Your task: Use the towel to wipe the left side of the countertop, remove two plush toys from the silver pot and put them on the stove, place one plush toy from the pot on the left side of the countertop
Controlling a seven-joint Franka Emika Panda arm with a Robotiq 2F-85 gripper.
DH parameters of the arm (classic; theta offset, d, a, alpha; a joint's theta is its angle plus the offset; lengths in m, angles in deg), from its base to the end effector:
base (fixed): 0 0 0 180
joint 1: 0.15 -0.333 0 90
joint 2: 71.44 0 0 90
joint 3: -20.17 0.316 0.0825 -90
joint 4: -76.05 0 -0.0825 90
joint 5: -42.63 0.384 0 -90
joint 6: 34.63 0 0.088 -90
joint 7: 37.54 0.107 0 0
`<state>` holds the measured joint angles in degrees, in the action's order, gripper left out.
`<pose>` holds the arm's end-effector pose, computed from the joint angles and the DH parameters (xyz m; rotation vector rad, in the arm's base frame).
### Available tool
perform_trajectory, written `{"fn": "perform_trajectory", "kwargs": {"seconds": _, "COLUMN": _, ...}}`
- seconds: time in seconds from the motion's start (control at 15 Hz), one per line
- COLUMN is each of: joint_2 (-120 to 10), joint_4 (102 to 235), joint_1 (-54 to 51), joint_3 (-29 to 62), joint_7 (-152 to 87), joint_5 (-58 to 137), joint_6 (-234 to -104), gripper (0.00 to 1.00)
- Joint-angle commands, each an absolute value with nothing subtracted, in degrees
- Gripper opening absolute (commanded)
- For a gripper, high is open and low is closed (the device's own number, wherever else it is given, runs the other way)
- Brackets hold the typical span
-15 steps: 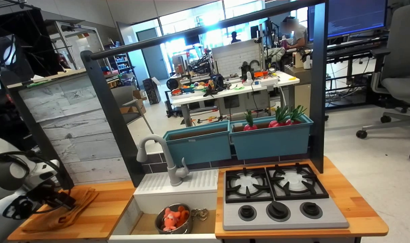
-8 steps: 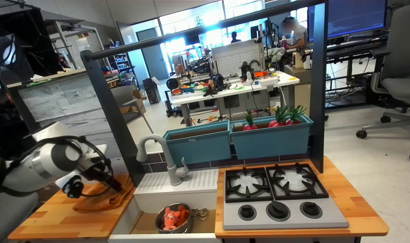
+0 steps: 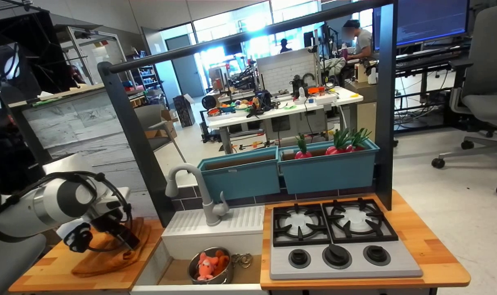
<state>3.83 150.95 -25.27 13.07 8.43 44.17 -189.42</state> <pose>0.6490 0.2279 -0.0539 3.0282 -0.6367 0.2014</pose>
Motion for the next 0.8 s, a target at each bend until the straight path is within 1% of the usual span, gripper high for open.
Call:
{"fn": "perform_trajectory", "kwargs": {"seconds": 0.0, "joint_2": 3.52, "joint_4": 152.93, "joint_1": -29.74, "joint_3": 16.92, "joint_7": 5.66, "joint_5": 43.17, "joint_6": -193.68, "gripper": 1.0}}
{"fn": "perform_trajectory", "kwargs": {"seconds": 0.33, "joint_2": 8.24, "joint_4": 143.34, "joint_1": -36.63, "joint_3": 15.52, "joint_7": 7.9, "joint_5": 44.28, "joint_6": -196.06, "gripper": 1.0}}
{"fn": "perform_trajectory", "kwargs": {"seconds": 0.53, "joint_2": 9.21, "joint_4": 141.05, "joint_1": -35.11, "joint_3": 15.24, "joint_7": 8.38, "joint_5": 45.57, "joint_6": -193.81, "gripper": 1.0}}
{"fn": "perform_trajectory", "kwargs": {"seconds": 0.73, "joint_2": 7.67, "joint_4": 146.33, "joint_1": -31.2, "joint_3": 15.7, "joint_7": 8.68, "joint_5": 47.18, "joint_6": -191.26, "gripper": 1.0}}
